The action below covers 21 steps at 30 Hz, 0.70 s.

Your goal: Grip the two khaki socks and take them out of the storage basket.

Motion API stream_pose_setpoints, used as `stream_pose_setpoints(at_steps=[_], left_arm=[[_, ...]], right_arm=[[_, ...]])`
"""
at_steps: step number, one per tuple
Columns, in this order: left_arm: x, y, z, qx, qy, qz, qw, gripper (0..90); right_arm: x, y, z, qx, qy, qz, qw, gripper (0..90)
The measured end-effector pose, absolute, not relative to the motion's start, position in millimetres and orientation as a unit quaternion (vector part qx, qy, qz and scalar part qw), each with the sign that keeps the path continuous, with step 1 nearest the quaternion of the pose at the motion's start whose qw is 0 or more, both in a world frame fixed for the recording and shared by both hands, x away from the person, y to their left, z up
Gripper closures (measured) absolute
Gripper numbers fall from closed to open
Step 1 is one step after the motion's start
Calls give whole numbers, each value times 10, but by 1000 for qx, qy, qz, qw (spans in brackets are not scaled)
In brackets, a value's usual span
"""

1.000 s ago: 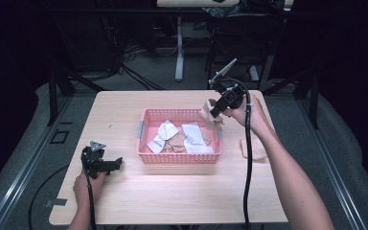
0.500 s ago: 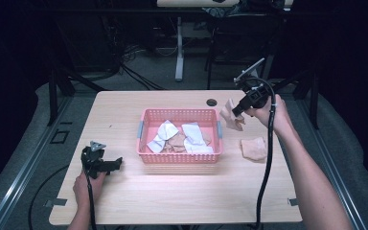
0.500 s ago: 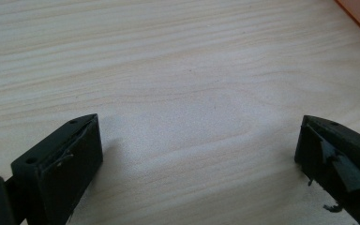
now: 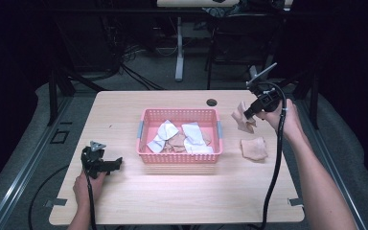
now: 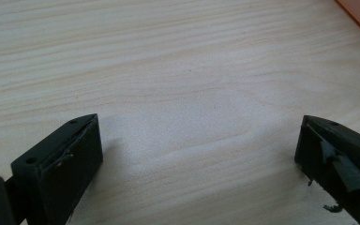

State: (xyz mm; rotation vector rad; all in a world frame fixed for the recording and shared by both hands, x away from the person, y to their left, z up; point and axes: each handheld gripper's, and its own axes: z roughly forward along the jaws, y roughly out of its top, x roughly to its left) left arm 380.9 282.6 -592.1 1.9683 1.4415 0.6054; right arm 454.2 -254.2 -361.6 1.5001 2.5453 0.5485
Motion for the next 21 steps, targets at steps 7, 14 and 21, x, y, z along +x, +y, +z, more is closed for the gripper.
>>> stream_pose_setpoints(at_steps=[7, 14, 21], left_arm=[[3809, 2826, -5920, 745, 545, 229, 309, 9], [3809, 2826, -5921, 745, 545, 229, 309, 9], [3809, 2826, -5921, 745, 545, 229, 309, 9]], right_arm=[[4569, -2671, -3858, 520, 835, 168, 65, 860], [4613, -2745, -4034, 536, 826, 165, 58, 860], [4643, -2732, -4181, 538, 826, 164, 46, 860]])
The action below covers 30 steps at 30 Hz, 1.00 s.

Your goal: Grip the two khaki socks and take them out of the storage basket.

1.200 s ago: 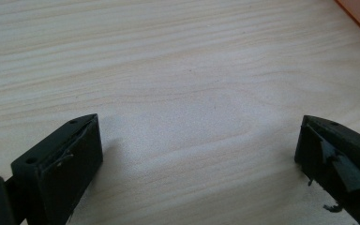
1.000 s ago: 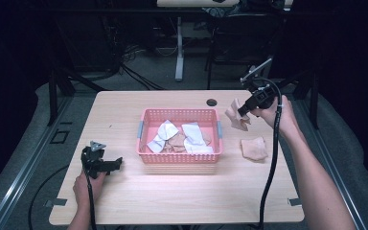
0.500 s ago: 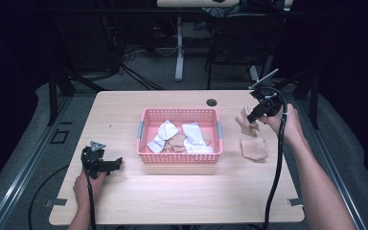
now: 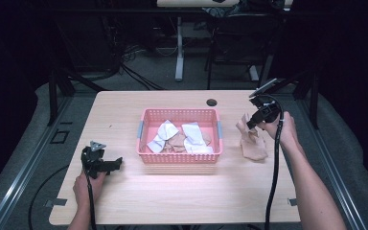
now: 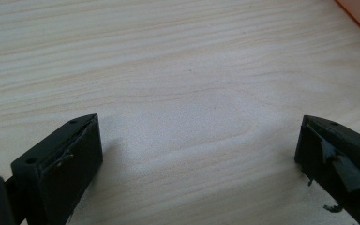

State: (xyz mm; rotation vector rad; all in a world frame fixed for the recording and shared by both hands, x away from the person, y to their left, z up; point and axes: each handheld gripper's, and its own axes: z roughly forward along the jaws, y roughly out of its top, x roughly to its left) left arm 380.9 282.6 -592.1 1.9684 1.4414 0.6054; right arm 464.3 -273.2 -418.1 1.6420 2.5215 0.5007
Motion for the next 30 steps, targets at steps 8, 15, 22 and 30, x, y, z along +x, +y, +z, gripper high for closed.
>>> stream_pose_setpoints(at_steps=[8, 15, 22, 30], left_arm=[[3809, 2827, -5921, 745, 545, 229, 309, 9], [3809, 2827, -5921, 745, 545, 229, 309, 9], [3809, 2827, -5921, 745, 545, 229, 309, 9], [3809, 2827, -5921, 745, 545, 229, 309, 9]], right_arm=[[4658, -2639, -4365, 535, 829, 157, 40, 858], [4686, -2554, -4546, 535, 829, 158, 28, 854], [4715, -2496, -4776, 539, 829, 147, 19, 850], [4730, -2471, -5059, 543, 830, 124, 13, 828]])
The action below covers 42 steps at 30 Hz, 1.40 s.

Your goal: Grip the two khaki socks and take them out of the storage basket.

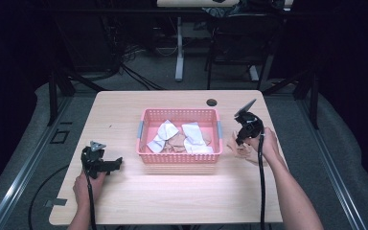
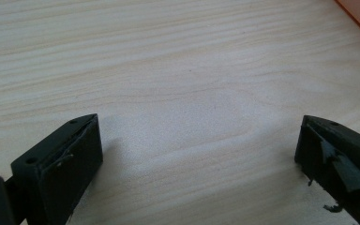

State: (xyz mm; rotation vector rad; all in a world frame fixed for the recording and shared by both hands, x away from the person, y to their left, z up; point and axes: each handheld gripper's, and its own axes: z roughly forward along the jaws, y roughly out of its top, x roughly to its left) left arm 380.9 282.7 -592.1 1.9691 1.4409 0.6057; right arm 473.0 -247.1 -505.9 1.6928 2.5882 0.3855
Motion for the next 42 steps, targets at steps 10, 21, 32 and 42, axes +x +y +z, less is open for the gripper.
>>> stream_pose_setpoints(at_steps=[10, 21, 32, 42], left_arm=[[3809, 2827, -5921, 745, 545, 229, 309, 9], [3809, 2827, -5921, 745, 545, 229, 309, 9], [3809, 2827, -5921, 745, 545, 229, 309, 9], [3809, 2826, -5921, 745, 545, 229, 309, 9]], right_arm=[[4728, -2496, -5204, 542, 833, 113, 0, 686], [4595, -2558, -4972, 536, 829, 160, 15, 281], [4271, -2656, -4651, 515, 834, 194, 45, 134], [3874, -2762, -4525, 493, 839, 219, 69, 103]])
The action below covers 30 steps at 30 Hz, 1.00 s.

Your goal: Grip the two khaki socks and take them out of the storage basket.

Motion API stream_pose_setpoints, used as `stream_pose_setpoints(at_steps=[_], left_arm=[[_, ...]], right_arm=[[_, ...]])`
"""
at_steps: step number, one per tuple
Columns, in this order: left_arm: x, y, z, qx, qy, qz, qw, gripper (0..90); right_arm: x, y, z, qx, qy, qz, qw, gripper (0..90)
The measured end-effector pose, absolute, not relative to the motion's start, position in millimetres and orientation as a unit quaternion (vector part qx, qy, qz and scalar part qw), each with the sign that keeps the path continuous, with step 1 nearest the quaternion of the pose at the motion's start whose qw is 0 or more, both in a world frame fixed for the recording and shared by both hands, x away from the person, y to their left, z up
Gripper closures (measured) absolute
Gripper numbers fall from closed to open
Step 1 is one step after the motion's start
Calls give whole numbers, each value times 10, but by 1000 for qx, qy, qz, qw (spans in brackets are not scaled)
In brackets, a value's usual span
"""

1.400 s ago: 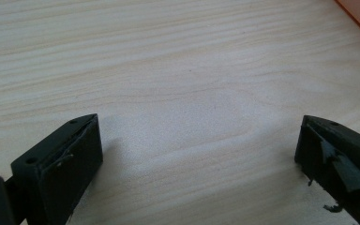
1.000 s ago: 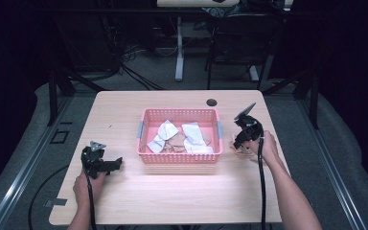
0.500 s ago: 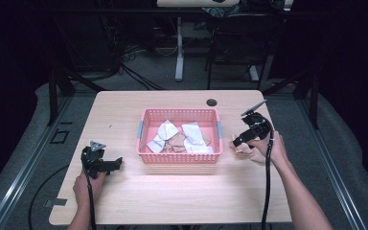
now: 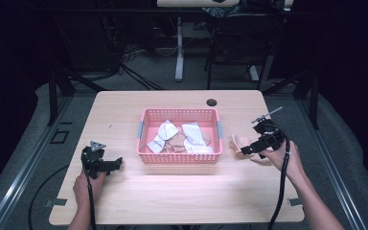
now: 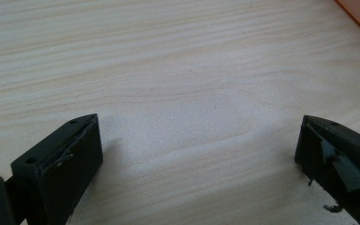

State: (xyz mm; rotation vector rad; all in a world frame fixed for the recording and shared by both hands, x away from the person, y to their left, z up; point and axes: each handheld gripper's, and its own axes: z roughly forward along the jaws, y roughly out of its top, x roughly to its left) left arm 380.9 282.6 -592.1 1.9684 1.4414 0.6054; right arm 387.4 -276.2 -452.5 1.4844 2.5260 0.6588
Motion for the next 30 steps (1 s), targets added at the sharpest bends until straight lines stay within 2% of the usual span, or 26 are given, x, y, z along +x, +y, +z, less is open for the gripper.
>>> stream_pose_setpoints(at_steps=[7, 15, 19, 30], left_arm=[[3809, 2826, -5921, 745, 545, 229, 309, 9], [3810, 2823, -5922, 743, 547, 229, 310, 9], [3810, 2823, -5922, 743, 547, 229, 311, 9], [3813, 2823, -5922, 743, 546, 229, 311, 9]], right_arm=[[3514, -2824, -4631, 486, 840, 228, 77, 99], [3209, -2936, -4937, 493, 843, 208, 58, 103], [3193, -2967, -5048, 499, 843, 195, 43, 103], [3284, -2944, -5233, 491, 857, 153, 39, 111]])
